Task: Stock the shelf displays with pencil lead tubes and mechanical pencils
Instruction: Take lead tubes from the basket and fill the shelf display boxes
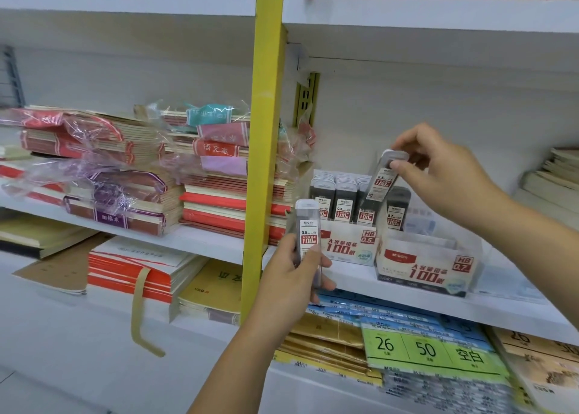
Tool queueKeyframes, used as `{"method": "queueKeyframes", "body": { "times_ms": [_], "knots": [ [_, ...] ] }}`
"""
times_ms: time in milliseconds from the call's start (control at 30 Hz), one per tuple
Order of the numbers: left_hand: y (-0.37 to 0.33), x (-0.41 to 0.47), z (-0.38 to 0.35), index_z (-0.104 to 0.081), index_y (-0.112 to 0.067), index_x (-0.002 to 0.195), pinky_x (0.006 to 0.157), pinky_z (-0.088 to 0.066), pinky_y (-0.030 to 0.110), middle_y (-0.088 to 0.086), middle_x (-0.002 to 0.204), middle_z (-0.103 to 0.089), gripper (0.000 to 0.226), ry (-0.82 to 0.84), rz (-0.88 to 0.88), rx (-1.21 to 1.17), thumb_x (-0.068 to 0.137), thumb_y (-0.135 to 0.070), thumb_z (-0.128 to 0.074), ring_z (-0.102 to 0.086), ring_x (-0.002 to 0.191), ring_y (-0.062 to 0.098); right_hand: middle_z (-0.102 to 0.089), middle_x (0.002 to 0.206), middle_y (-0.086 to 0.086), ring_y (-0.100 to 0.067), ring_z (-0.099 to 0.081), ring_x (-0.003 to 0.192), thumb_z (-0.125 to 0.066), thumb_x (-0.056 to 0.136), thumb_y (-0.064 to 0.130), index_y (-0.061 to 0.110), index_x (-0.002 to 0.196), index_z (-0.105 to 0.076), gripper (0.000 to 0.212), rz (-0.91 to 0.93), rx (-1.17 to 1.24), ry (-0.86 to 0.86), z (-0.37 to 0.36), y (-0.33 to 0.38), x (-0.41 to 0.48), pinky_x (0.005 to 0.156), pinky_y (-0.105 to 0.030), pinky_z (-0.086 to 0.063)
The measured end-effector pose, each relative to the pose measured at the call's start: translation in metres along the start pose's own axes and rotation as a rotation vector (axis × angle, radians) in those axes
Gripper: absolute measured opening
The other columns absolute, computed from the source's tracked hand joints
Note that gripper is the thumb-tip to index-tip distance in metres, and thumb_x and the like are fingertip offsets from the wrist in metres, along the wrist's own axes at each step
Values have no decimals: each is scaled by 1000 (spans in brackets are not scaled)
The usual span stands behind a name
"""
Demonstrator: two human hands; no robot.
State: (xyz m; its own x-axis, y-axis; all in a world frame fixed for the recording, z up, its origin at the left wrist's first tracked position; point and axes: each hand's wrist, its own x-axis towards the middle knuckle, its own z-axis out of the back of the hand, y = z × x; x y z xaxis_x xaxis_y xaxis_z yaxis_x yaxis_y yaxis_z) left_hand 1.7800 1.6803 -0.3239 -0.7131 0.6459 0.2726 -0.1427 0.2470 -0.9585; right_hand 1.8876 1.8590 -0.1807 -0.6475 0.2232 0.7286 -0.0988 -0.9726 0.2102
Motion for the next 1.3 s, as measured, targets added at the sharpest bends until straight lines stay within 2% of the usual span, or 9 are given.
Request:
{"method": "queueKeyframes", "body": {
  "times_ms": [267, 467, 633, 733, 800, 900, 1000, 1100, 1300],
  "knots": [
    [-2, 1, 1, -62, -26, 110, 52, -51, 20, -4, 88, -74, 11, -28, -45, -18, 102, -24, -54, -73, 70, 13, -49, 98, 7, -11, -48, 94, -66, 88, 28, 22, 96, -68, 10, 29, -237, 90, -36, -19, 5, 79, -30, -47],
    [-5, 0, 2, -65, -34, 106, 53, -52, 19, -6, 88, -74, 13, -14, -70, 20, 101, -25, -56, -68, 65, 7, -53, 102, 7, -7, -35, 96, -51, 96, 33, 22, 116, -69, 29, 44, -397, 67, -35, -10, 0, 81, -26, -33],
    [-10, -2, -3, -66, -37, 106, 53, -50, 18, -8, 86, -75, 14, 36, -103, 41, 101, -29, -57, -66, 64, 5, -69, 94, 17, 2, -62, 85, -48, 95, 42, 42, 126, -56, 32, -148, 319, 243, -31, 32, -25, 71, -12, -46],
    [-11, -2, -9, -66, -40, 106, 54, -50, 19, -8, 85, -75, 15, 65, -107, 39, 101, -28, -58, -65, 64, 4, -73, 89, 16, 1, -64, 70, -55, 97, 29, 39, 116, -59, 23, -148, 434, 272, -38, 38, -36, 61, -7, -46],
    [-9, -1, -13, -66, -44, 105, 62, -51, 19, -14, 92, -74, 14, 10, -155, 114, 99, -32, -61, -66, 76, -2, -74, 86, 12, -2, -63, 63, -57, 96, 22, 31, 111, -61, 18, -169, 497, 182, -37, 36, -38, 54, -10, -45],
    [-3, 2, -13, -58, -40, 127, 96, -39, 12, -19, 128, -57, 30, -244, -416, 616, 97, -35, -59, -45, 120, -4, -73, 86, 9, -2, -65, 63, -58, 96, 23, 35, 102, -56, 14, -153, 563, -18, -24, 26, -36, 52, -10, -45],
    [2, 7, -14, -37, -25, 153, 122, -15, 31, -3, 162, -28, 54, -234, -566, 931, 101, -36, -47, -14, 150, 13, -71, 86, 8, -3, -68, 70, -57, 97, 24, 37, 97, -50, 15, -55, 471, -152, -10, 15, -29, 57, -10, -49],
    [10, 11, -15, -18, -28, 159, 126, -3, 35, -6, 169, -2, 61, -132, -536, 1027, 104, -41, -40, 8, 155, 12, -68, 86, 16, 4, -66, 75, -56, 97, 25, 31, 101, -50, 9, 26, 223, -135, -5, 4, -23, 58, -6, -46],
    [23, 16, -13, -12, -30, 160, 126, -6, 34, -11, 169, 1, 65, -121, -493, 1039, 104, -41, -43, 6, 154, 8, -60, 95, 13, -8, -60, 81, -50, 92, 32, 23, 111, -51, 21, 127, -99, 32, -14, -5, -20, 65, -12, -42]
  ]
}}
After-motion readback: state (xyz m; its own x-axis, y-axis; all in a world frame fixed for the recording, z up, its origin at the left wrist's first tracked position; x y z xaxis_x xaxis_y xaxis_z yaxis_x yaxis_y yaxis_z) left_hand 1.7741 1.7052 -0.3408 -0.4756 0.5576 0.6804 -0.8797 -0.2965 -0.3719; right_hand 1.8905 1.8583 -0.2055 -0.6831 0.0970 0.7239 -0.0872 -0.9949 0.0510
